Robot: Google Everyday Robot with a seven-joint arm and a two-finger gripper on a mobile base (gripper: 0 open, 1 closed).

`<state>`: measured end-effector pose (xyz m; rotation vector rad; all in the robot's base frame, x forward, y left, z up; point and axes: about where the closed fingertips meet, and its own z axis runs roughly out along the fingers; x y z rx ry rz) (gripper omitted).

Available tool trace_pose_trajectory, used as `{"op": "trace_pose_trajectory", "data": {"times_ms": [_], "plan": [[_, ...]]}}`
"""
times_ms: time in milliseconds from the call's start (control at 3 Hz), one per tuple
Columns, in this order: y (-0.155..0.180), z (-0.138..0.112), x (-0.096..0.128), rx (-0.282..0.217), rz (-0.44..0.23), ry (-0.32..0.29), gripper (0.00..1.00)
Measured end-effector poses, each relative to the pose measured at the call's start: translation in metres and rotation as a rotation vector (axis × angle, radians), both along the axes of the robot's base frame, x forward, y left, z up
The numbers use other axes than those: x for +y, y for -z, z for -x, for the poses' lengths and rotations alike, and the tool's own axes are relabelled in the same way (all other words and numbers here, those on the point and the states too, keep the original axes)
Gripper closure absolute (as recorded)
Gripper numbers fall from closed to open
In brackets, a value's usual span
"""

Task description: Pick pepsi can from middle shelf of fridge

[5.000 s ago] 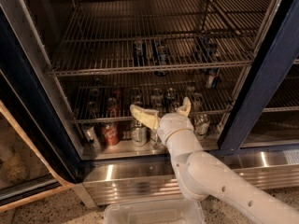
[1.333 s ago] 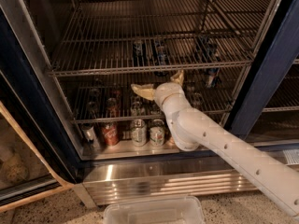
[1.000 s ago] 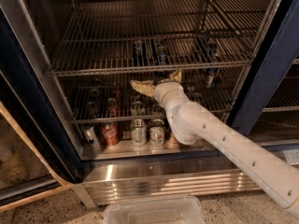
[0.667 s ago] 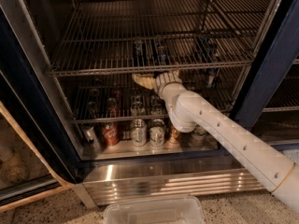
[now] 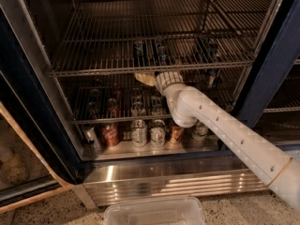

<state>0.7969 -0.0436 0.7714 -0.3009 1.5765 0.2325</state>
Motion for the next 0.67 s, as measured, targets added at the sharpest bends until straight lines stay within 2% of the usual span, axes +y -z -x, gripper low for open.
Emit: {"op": "trace_pose_trajectory", "data": {"times_ms": [667], "plan": [[0.008, -0.032, 0.004, 0.034, 0.014, -0.04, 0.0]]}}
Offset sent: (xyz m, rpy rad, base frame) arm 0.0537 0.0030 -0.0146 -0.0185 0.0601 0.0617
